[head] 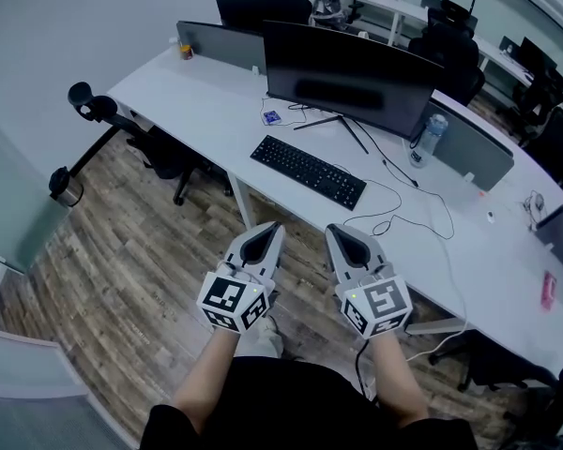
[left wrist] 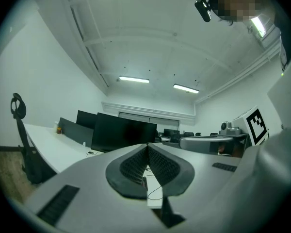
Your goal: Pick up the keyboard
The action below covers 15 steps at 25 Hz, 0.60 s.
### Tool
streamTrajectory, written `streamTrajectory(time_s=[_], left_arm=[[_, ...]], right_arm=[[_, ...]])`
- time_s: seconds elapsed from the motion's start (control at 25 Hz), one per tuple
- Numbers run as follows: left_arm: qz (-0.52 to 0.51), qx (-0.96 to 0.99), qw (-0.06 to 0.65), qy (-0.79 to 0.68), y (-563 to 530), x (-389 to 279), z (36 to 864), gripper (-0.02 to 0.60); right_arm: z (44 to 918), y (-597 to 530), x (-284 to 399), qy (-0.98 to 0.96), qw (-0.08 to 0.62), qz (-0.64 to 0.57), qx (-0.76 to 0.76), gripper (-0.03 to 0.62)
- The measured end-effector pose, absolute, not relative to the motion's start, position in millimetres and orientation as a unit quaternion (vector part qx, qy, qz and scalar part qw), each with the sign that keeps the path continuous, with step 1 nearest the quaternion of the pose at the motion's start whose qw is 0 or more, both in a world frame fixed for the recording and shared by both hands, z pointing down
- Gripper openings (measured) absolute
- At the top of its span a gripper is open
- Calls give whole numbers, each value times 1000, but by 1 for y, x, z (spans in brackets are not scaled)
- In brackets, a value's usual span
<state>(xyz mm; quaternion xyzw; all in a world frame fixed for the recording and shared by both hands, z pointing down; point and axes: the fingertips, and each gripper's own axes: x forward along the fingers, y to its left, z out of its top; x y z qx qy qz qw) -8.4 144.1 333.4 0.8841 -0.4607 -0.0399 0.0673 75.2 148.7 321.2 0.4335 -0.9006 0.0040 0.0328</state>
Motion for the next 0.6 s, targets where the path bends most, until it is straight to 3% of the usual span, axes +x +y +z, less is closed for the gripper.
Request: streamTrajectory(time_s=[0.6], left_arm=[[-48,893,73,-441,71,-38,331,8]], right_arm=[[321,81,47,-888,52,3,456,5]])
